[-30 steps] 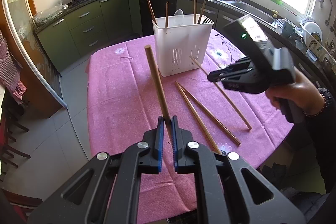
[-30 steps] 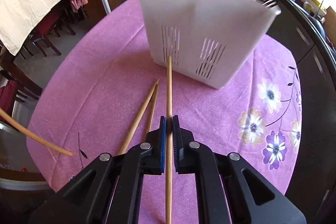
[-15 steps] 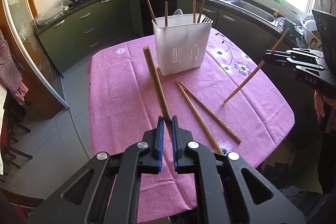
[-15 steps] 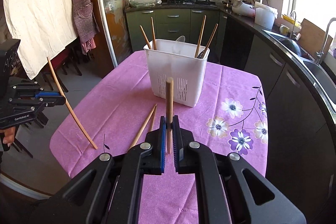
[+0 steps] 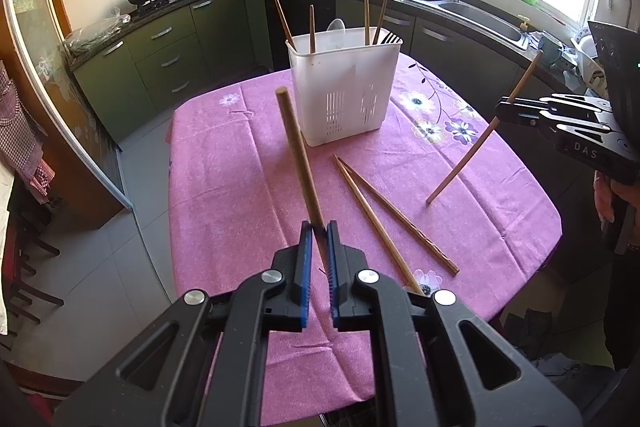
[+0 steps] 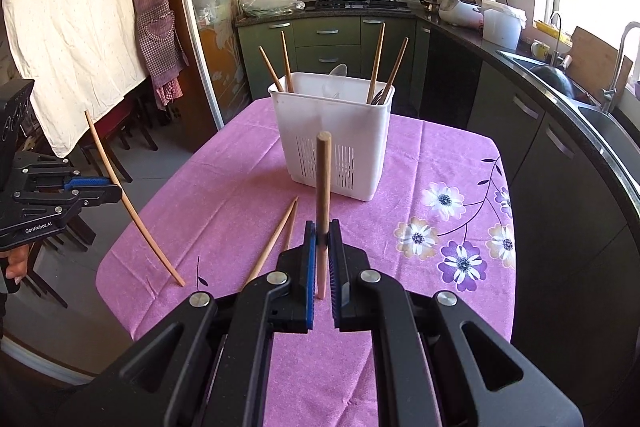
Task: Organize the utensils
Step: 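Carry the chopsticks into the white caddy with both tools and release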
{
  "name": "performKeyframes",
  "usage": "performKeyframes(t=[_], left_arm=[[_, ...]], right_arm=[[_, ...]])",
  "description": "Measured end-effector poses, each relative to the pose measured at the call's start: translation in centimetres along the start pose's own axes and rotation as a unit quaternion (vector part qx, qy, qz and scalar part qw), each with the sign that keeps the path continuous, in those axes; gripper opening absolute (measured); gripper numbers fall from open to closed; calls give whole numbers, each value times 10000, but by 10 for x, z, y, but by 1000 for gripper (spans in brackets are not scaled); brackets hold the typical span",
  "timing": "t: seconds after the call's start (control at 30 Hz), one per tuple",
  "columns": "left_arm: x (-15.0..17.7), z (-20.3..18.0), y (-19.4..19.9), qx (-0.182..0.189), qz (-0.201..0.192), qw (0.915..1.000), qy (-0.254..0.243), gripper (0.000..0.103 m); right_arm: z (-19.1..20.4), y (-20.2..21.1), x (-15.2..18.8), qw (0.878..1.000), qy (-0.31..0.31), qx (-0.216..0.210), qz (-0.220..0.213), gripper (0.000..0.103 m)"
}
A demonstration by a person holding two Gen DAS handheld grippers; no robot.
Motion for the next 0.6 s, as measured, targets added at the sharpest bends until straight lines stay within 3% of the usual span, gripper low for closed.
performKeyframes(t=[0.6], left_arm=[[-25,3,10,19,-165,9998,-68,6]], right_arm=[[4,5,-19,9999,71,-100,-20,7]])
Point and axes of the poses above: each gripper's, at about its wrist camera, not at the fingertips, and y roughly against the way its jaws point, z to its left, x to its underside, the point moved 4 cm from there along -y, roughly the way its jaws point, and after that the axes turned 7 degrees about -y, right-handed, at the moved point
